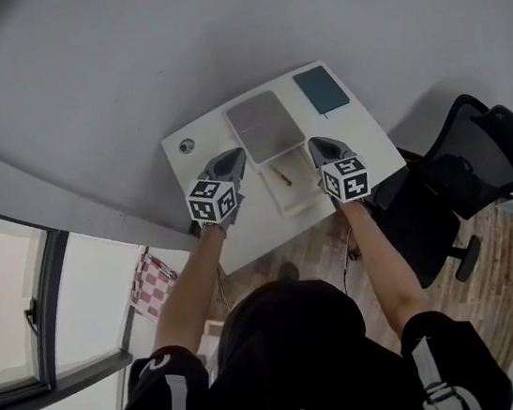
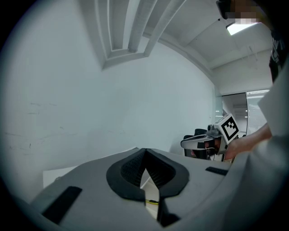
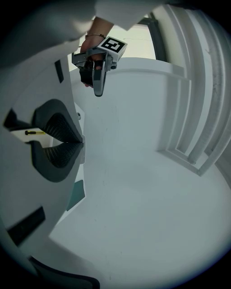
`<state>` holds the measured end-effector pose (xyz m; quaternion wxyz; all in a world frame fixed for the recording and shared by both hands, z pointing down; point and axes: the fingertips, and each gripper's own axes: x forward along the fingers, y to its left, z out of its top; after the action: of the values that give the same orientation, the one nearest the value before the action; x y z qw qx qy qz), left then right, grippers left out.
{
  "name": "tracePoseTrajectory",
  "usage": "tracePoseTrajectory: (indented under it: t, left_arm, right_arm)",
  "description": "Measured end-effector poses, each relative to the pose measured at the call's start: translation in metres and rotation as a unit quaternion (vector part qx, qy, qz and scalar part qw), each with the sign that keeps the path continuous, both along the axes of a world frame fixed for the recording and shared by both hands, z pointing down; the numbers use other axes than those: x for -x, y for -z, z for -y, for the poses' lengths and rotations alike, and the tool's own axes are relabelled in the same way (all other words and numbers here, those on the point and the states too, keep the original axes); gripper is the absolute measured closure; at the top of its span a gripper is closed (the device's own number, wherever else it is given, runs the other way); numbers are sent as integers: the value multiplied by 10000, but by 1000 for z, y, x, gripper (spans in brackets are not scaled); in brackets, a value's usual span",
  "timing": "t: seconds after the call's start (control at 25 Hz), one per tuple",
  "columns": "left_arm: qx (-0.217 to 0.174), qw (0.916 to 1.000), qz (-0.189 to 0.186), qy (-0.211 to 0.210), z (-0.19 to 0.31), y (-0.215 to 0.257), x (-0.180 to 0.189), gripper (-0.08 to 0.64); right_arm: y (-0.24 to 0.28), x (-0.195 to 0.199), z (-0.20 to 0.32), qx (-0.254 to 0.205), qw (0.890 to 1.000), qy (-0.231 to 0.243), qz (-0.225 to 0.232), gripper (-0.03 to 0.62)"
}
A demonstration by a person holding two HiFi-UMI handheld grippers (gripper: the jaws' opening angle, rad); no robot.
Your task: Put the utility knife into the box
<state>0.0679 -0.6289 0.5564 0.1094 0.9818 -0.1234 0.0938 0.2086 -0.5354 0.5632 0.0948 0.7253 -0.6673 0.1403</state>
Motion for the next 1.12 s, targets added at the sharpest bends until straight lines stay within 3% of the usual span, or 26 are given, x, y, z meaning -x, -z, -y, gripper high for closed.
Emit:
tracePoseTrajectory:
  t: [1.12]
  left_arm:
    - [-12, 10000, 61, -40, 0, -1, -2, 534]
  right_arm:
    - [-8, -3, 1, 101, 9999, 41, 121, 577]
